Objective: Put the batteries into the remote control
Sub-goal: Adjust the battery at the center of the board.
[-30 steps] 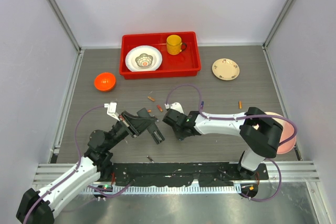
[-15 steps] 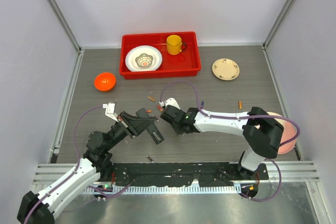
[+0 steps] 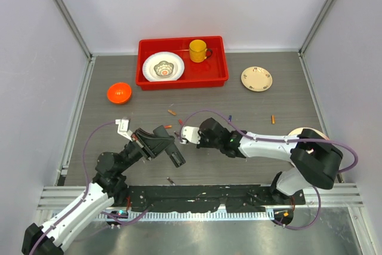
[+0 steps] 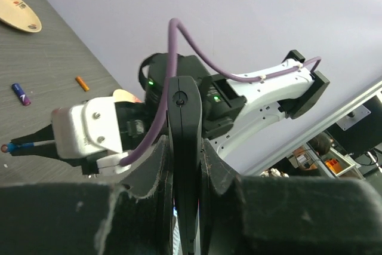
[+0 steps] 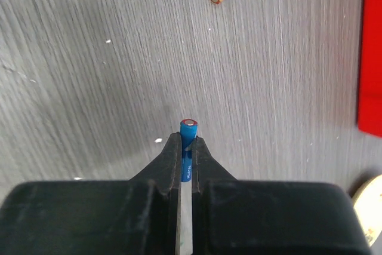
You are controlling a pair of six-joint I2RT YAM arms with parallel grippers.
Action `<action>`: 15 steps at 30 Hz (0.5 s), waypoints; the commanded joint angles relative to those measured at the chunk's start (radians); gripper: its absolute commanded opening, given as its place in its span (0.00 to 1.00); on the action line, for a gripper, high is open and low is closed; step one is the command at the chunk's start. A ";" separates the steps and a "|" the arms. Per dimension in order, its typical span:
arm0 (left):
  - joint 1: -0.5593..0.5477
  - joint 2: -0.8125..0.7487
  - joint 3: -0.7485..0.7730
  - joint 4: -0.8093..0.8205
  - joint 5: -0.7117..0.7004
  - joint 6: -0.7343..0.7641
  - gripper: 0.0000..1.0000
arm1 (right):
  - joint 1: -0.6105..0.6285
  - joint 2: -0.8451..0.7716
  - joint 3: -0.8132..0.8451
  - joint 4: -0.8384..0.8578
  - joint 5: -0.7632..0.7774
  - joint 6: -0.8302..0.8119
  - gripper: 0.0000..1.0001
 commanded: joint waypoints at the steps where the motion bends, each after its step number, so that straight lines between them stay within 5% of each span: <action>1: 0.006 -0.032 0.024 0.003 0.025 0.001 0.00 | -0.038 0.039 0.022 0.053 -0.216 -0.332 0.01; 15: 0.006 -0.054 0.015 -0.022 0.011 0.021 0.00 | -0.053 0.110 0.059 -0.169 -0.313 -0.416 0.01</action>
